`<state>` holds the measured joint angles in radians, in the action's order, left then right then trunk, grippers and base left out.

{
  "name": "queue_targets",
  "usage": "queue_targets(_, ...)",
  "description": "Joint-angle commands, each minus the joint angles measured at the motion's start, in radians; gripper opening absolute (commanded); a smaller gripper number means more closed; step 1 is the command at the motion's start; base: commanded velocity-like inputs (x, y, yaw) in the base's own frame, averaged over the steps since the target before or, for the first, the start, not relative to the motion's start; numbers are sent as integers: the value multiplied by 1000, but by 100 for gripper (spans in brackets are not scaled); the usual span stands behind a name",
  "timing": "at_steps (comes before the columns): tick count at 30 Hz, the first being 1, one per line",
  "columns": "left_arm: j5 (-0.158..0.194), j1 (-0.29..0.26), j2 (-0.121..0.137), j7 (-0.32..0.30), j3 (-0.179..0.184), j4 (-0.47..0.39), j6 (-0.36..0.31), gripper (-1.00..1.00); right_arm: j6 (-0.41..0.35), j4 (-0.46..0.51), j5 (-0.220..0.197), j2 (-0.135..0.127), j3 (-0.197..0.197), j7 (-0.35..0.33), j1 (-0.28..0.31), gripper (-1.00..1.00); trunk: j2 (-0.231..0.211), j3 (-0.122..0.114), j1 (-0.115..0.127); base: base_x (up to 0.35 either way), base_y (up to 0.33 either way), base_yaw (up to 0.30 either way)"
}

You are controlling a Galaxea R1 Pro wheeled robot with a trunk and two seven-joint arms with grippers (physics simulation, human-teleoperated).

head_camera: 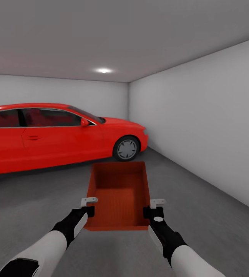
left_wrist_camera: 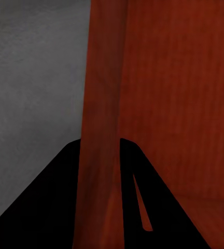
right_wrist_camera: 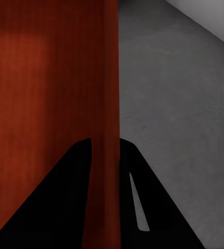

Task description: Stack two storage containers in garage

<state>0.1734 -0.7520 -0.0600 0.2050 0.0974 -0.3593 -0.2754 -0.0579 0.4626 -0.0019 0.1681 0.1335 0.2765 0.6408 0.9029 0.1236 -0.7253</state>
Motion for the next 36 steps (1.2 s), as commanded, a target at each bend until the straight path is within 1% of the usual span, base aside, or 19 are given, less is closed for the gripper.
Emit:
queue_targets(1,-23,-1,55,16,-25,-5,53,-100,-5,-1,-13,-1,8,6,0,-100,1,2,-1,322,112,-246)
queue_targets(36,-23,-1,54,16,-25,-3,53,-100,-5,-1,-13,-1,8,6,0,-100,1,2,-1,322,112,-246)
